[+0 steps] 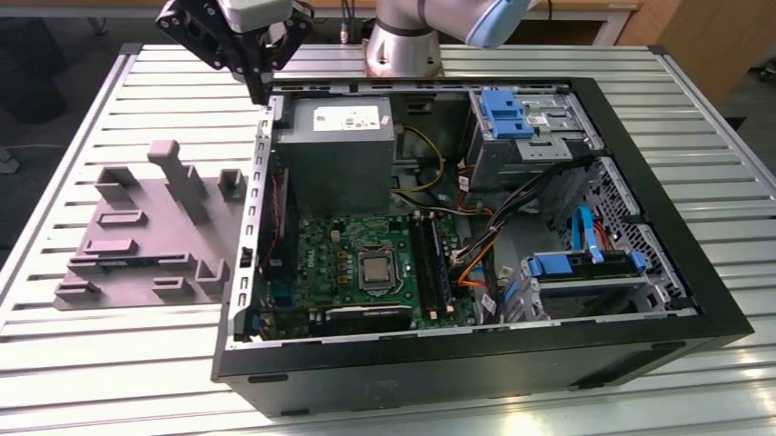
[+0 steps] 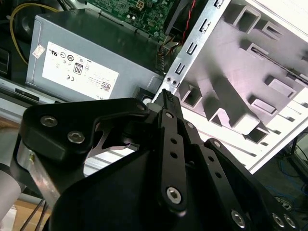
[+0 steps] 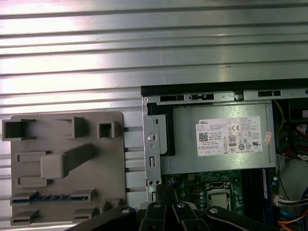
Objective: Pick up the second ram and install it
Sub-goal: 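Reach for the second ram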
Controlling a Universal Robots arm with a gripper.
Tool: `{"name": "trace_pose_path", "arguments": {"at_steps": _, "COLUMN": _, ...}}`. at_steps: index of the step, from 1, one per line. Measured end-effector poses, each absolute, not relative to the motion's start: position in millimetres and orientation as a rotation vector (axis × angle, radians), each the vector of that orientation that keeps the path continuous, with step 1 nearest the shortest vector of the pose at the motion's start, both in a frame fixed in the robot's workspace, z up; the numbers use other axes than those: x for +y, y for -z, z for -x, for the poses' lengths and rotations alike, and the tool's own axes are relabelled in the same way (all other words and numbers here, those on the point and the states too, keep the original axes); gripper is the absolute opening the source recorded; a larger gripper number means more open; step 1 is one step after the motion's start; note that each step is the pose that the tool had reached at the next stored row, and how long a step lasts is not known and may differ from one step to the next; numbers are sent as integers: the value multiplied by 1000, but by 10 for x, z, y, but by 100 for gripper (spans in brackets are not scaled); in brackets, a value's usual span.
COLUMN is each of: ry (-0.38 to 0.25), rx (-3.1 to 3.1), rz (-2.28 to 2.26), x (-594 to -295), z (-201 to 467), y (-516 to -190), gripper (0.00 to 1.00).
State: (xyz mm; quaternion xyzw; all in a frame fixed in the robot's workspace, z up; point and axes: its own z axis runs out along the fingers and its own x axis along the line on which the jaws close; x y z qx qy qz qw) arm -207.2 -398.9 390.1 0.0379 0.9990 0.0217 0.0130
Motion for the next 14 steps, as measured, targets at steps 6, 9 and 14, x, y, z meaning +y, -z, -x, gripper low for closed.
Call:
{"name": "trace_pose_path", "arguments": {"at_steps": 6, "ry": -68, "rx": 3113, "rz": -118, "x": -3989, "z": 2124, "y": -3897, "gripper": 11}}
{"name": "trace_pose_path", "arguments": {"at_steps": 9, "ry": -68, "rx": 3112, "rz": -118, "x": -3989, "z": 2158, "y": -3895, "gripper": 11}}
{"name": "trace_pose_path", "arguments": {"at_steps": 14, "ry": -68, "rx": 3112, "rz": -118, "x": -3989, "z": 2228, "y": -3892, "gripper": 11}}
